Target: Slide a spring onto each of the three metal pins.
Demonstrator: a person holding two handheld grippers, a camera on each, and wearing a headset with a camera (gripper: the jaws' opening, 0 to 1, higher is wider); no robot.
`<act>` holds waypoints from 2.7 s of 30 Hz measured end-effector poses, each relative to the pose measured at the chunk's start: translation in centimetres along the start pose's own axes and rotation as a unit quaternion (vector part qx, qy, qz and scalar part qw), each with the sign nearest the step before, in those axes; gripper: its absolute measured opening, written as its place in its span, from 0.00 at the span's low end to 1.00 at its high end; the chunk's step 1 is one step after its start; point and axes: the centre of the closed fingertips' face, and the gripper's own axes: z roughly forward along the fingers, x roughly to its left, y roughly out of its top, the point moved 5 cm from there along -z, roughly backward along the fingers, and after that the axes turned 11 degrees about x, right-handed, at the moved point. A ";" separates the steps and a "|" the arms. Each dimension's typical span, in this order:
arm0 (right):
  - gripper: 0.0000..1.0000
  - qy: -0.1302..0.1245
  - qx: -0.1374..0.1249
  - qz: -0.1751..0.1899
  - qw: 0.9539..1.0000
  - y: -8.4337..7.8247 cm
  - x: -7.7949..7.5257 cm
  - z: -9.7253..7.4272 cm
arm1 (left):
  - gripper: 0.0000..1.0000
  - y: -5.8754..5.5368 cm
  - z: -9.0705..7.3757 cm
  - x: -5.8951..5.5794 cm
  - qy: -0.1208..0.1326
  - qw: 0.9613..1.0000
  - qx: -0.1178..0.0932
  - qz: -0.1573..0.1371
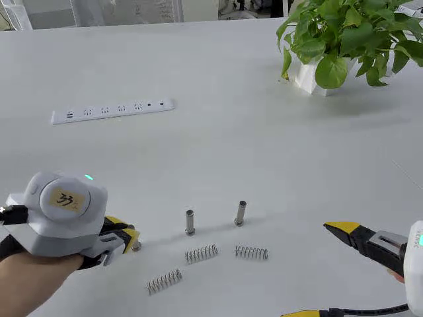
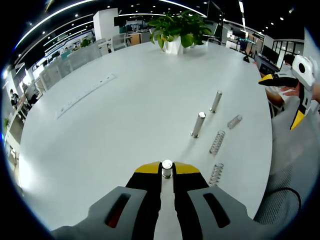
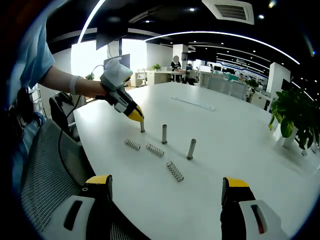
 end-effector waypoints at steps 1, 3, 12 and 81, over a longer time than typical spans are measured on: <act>0.90 0.000 0.000 0.001 1.000 0.0 0.0 0.0 | 0.05 0.0 0.0 0.0 0.000 1.000 -0.001 0.003; 0.90 0.000 0.001 0.000 1.000 0.0 0.0 0.0 | 0.05 0.0 0.0 0.0 -0.001 1.000 -0.005 0.011; 0.90 -0.001 0.001 0.001 1.000 -0.1 0.0 0.0 | 0.05 0.1 0.2 0.3 0.002 1.000 -0.012 0.019; 0.99 -0.004 0.028 -0.023 0.999 -0.6 -2.1 -0.2 | 0.99 -3.5 -1.5 -1.6 -0.041 0.997 -0.058 0.007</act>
